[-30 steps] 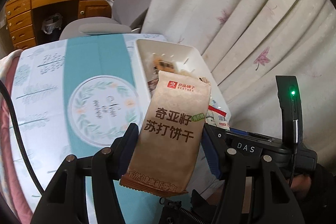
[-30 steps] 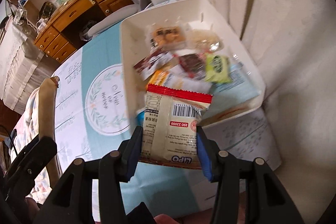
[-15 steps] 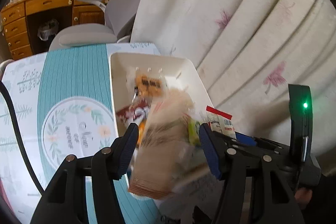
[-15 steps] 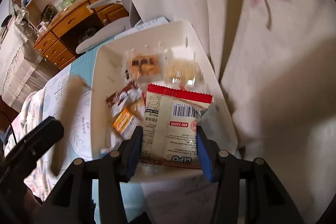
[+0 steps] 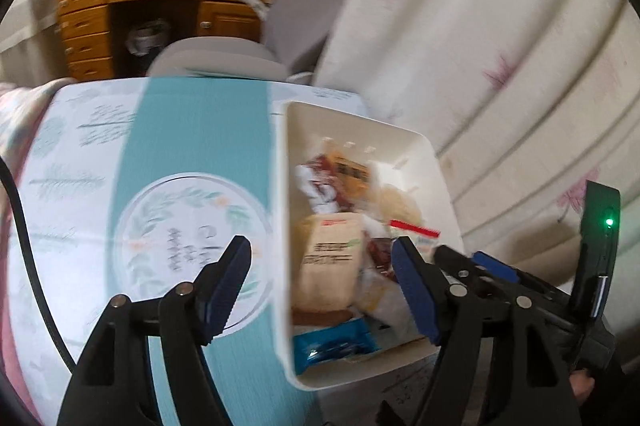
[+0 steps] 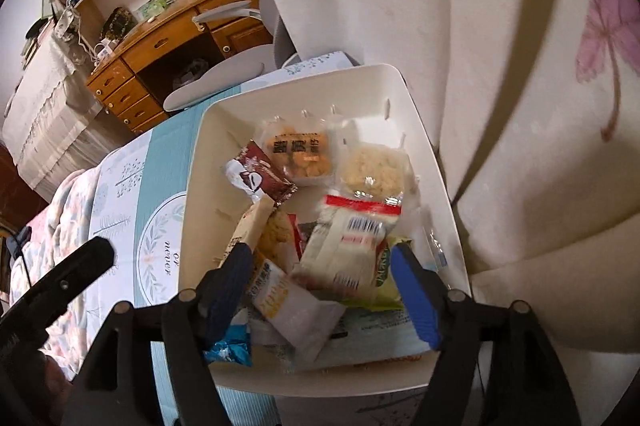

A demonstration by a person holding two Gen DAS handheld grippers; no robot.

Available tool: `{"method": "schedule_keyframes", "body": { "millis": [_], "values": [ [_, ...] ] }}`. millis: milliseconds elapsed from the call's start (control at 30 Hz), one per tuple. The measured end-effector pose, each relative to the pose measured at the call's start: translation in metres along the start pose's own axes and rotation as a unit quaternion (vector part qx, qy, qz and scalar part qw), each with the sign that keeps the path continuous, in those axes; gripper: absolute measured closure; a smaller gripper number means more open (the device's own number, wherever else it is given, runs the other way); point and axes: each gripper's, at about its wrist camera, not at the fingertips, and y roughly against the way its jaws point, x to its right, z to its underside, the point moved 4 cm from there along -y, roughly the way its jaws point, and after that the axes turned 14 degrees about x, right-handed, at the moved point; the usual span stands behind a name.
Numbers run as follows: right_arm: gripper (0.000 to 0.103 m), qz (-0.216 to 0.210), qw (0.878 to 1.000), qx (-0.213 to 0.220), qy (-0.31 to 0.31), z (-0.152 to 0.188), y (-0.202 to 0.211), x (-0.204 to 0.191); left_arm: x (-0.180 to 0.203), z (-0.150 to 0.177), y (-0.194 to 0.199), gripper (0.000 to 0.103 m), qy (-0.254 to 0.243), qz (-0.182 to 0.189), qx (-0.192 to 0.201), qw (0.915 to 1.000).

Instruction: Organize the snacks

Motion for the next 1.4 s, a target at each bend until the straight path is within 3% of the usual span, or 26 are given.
{"method": "schedule_keyframes", "body": {
  "millis": [233, 433, 533, 733, 933, 1033, 1267, 1400],
  "values": [
    [0.021, -0.008, 1.000, 0.013, 0.016, 0.007, 0.026, -0.025, -0.074, 0.006, 0.056, 0.028, 0.037, -0.066, 0.037, 0.9964],
    [0.018, -0.009, 0.999, 0.024, 0.019, 0.030, 0.055, -0.054, -0.136, 0.019, 0.125, 0.027, 0.029, -0.130, 0.058, 0.9893],
    [0.015, -0.007, 0.999, 0.028, 0.017, 0.047, 0.071, -0.068, -0.161, 0.030, 0.164, 0.021, 0.028, -0.156, 0.063, 0.9854],
    [0.011, -0.005, 1.000, 0.027, 0.003, 0.096, 0.102, -0.085, -0.183, 0.056, 0.224, 0.021, 0.015, -0.167, 0.071, 0.9833],
    [0.011, -0.039, 0.999, -0.002, 0.001, 0.129, 0.120, -0.088, -0.148, 0.079, 0.251, 0.013, 0.004, -0.178, 0.059, 0.9822],
    [0.010, -0.055, 0.998, -0.006, 0.017, 0.124, 0.127, -0.083, -0.113, 0.083, 0.250, 0.013, 0.004, -0.178, 0.054, 0.9826],
    [0.005, -0.098, 0.993, -0.014, 0.065, 0.103, 0.162, -0.061, -0.019, 0.079, 0.235, 0.013, 0.016, -0.116, 0.039, 0.9923],
    [0.004, -0.106, 0.993, -0.015, 0.056, 0.093, 0.182, -0.044, 0.015, 0.074, 0.237, 0.007, 0.002, -0.131, 0.051, 0.9900]
  ]
}}
